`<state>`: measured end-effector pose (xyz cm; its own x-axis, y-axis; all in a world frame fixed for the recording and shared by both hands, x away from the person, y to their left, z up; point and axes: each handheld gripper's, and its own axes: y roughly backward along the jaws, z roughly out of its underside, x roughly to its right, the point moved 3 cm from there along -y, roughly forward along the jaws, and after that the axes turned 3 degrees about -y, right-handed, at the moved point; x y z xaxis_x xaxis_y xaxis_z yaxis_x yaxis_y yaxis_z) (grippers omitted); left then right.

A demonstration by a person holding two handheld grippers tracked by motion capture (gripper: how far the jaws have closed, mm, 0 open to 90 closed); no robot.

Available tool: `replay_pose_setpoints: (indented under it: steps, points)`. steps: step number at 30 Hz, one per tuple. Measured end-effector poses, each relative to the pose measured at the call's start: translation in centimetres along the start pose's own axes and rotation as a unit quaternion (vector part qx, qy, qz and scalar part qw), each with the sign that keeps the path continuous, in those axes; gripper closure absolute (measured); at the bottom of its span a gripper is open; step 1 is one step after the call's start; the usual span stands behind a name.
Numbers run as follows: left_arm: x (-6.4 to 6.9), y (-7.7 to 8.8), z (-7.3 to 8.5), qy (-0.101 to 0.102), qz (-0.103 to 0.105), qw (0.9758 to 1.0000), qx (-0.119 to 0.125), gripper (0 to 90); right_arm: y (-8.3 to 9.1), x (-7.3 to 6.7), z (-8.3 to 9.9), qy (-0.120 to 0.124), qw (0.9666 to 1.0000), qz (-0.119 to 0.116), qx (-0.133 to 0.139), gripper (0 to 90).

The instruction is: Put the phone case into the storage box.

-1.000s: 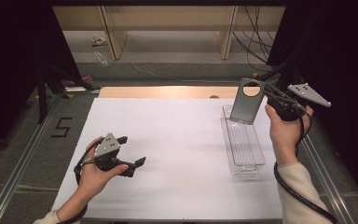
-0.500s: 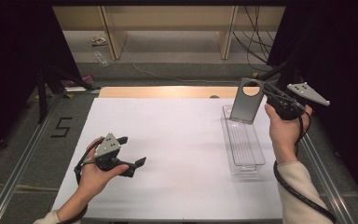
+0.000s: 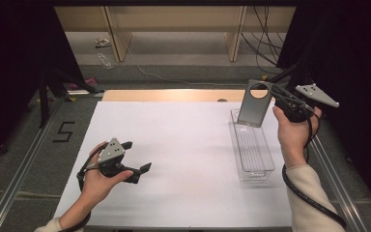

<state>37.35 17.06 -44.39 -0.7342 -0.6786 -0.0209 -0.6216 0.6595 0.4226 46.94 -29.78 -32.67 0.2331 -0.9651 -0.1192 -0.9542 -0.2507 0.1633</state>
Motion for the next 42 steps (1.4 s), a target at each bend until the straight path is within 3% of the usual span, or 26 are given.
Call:
replay_pose_setpoints:
  steps: [42]
  points:
    - [0.0, 0.1, -0.1, -0.002, -0.001, 1.0, 0.0, 0.0, -1.3, 0.5, -0.1, 0.01, 0.9999, 0.007, 0.003, 84.9]
